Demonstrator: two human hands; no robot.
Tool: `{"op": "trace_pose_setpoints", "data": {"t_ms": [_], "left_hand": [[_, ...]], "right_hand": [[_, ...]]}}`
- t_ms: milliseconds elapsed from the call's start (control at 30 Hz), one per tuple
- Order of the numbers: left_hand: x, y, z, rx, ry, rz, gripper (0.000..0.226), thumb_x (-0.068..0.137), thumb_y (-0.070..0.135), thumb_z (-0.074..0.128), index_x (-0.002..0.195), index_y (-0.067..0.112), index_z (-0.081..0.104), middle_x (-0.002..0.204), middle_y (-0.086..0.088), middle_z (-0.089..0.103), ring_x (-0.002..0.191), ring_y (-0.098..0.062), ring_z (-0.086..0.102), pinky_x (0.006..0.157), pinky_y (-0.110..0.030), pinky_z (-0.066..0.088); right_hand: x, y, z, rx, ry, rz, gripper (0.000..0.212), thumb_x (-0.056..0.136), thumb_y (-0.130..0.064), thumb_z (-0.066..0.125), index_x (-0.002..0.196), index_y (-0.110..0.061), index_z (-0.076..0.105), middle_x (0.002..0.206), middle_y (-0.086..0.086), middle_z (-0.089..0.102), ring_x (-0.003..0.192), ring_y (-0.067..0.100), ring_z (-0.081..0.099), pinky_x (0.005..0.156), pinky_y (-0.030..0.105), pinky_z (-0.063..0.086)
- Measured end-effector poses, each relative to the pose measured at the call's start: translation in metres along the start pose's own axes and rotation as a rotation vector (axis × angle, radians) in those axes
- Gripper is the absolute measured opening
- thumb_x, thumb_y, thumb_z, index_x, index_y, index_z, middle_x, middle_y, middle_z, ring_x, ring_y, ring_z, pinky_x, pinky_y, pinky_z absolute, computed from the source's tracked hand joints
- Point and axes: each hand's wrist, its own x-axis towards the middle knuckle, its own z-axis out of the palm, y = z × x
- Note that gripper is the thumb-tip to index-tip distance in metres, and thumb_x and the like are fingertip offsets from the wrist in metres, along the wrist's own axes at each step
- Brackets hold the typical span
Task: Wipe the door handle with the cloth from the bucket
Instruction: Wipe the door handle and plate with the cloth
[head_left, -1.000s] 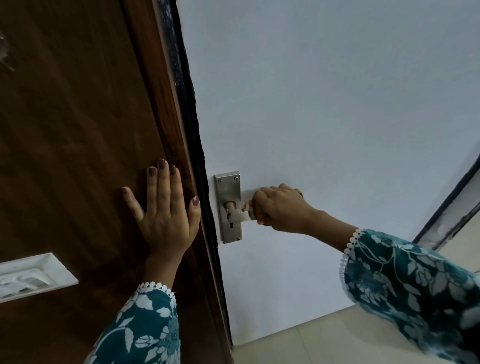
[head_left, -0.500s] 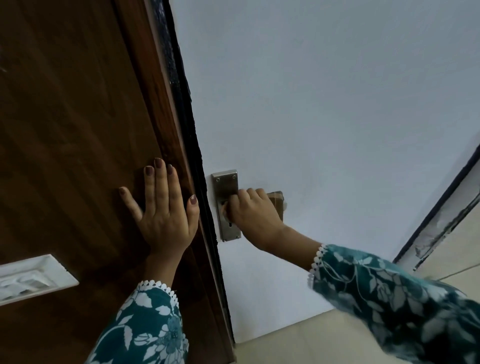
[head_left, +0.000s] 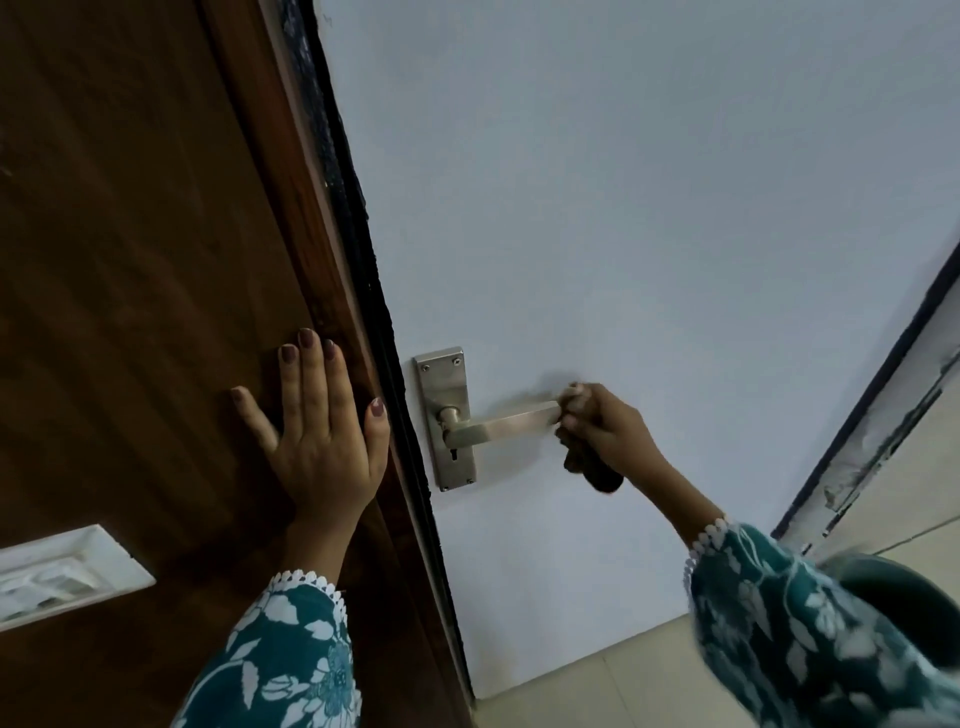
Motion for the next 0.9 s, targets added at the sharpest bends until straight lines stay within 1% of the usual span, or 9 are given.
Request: {"op": "trace_pose_setpoints", "data": {"t_ms": [67,167,233,367,533,667,733,800,900], "left_hand": [[-0.001,0.001,0.001,0.000,-0.004,-0.005,0.057,0.098,0.030,0.036,0.148,0.003,0.023,0.153,-0.008,0.021,0.147,-0.022,0.012,0.114,-0.054,-0.001],[-0.001,0.000,0.001,-0.002,0.001,-0.004,0.059,0.098,0.029,0.038,0.148,0.004,0.022,0.152,-0.010,0.023,0.147,-0.022,0.012,0.114,-0.053,-0.001],[-0.001,-0.001,0.001,-0.010,0.000,-0.002,0.059,0.098,0.029,0.037,0.149,0.005,0.020,0.153,-0.009,0.022,0.147,-0.022,0.012,0.114,-0.053,-0.001],[-0.001,0.000,0.000,0.014,0.004,0.011,0.059,0.097,0.029,0.036,0.149,0.004,0.020,0.154,-0.008,0.020,0.147,-0.023,0.012,0.114,-0.055,0.000],[-0.002,0.001,0.000,0.009,0.008,0.004,0.060,0.096,0.028,0.036,0.148,0.003,0.020,0.152,-0.012,0.025,0.147,-0.023,0.011,0.114,-0.054,0.000],[-0.001,0.001,-0.001,0.001,0.008,0.008,0.059,0.097,0.029,0.035,0.148,0.003,0.020,0.152,-0.010,0.024,0.147,-0.023,0.011,0.114,-0.054,0.000],[-0.002,0.001,-0.002,-0.005,0.000,0.009,0.059,0.098,0.030,0.035,0.148,0.004,0.020,0.153,-0.008,0.021,0.147,-0.022,0.011,0.114,-0.053,-0.001],[-0.002,-0.001,-0.001,-0.007,0.000,0.013,0.059,0.098,0.031,0.034,0.148,0.004,0.020,0.153,-0.007,0.020,0.147,-0.021,0.010,0.114,-0.053,-0.002],[-0.003,-0.002,-0.001,0.000,0.006,0.023,0.058,0.099,0.031,0.033,0.148,0.004,0.020,0.154,-0.006,0.019,0.147,-0.021,0.010,0.115,-0.053,-0.002]], "right_hand": [[-0.020,0.016,0.002,0.406,0.176,0.124,0.011,0.095,-0.010,0.052,0.098,-0.017,0.060,0.084,0.005,0.062,0.069,0.023,0.063,0.069,0.040,0.051],[-0.034,0.003,0.034,0.835,0.201,0.172,0.017,0.100,-0.015,0.040,0.099,-0.008,0.056,0.068,0.006,0.062,0.052,0.020,0.059,0.058,0.036,0.049],[-0.028,-0.019,0.061,1.040,0.242,0.200,0.018,0.100,-0.017,0.040,0.104,-0.008,0.056,0.075,0.005,0.064,0.059,0.019,0.062,0.059,0.035,0.054],[-0.014,-0.050,0.103,1.317,0.432,0.340,0.012,0.100,-0.020,0.043,0.099,-0.012,0.052,0.087,0.006,0.062,0.075,0.019,0.065,0.079,0.041,0.054],[-0.024,-0.072,0.149,1.399,0.359,0.380,0.024,0.101,-0.020,0.040,0.123,-0.010,0.042,0.103,0.016,0.062,0.066,0.019,0.071,0.059,0.033,0.059],[-0.032,-0.083,0.166,1.355,0.321,0.458,0.029,0.101,-0.019,0.038,0.130,-0.014,0.038,0.103,0.005,0.064,0.066,0.011,0.072,0.050,0.022,0.056],[-0.028,-0.080,0.160,1.334,0.337,0.487,0.029,0.101,-0.018,0.040,0.128,-0.009,0.042,0.106,0.011,0.067,0.076,0.020,0.071,0.052,0.026,0.058],[-0.021,-0.078,0.146,1.314,0.379,0.499,0.020,0.101,-0.017,0.041,0.115,-0.004,0.047,0.090,0.013,0.071,0.070,0.024,0.069,0.059,0.033,0.060],[-0.010,-0.070,0.118,1.229,0.485,0.475,0.013,0.100,-0.015,0.044,0.095,-0.006,0.051,0.079,0.012,0.063,0.066,0.027,0.064,0.082,0.050,0.056]]}}
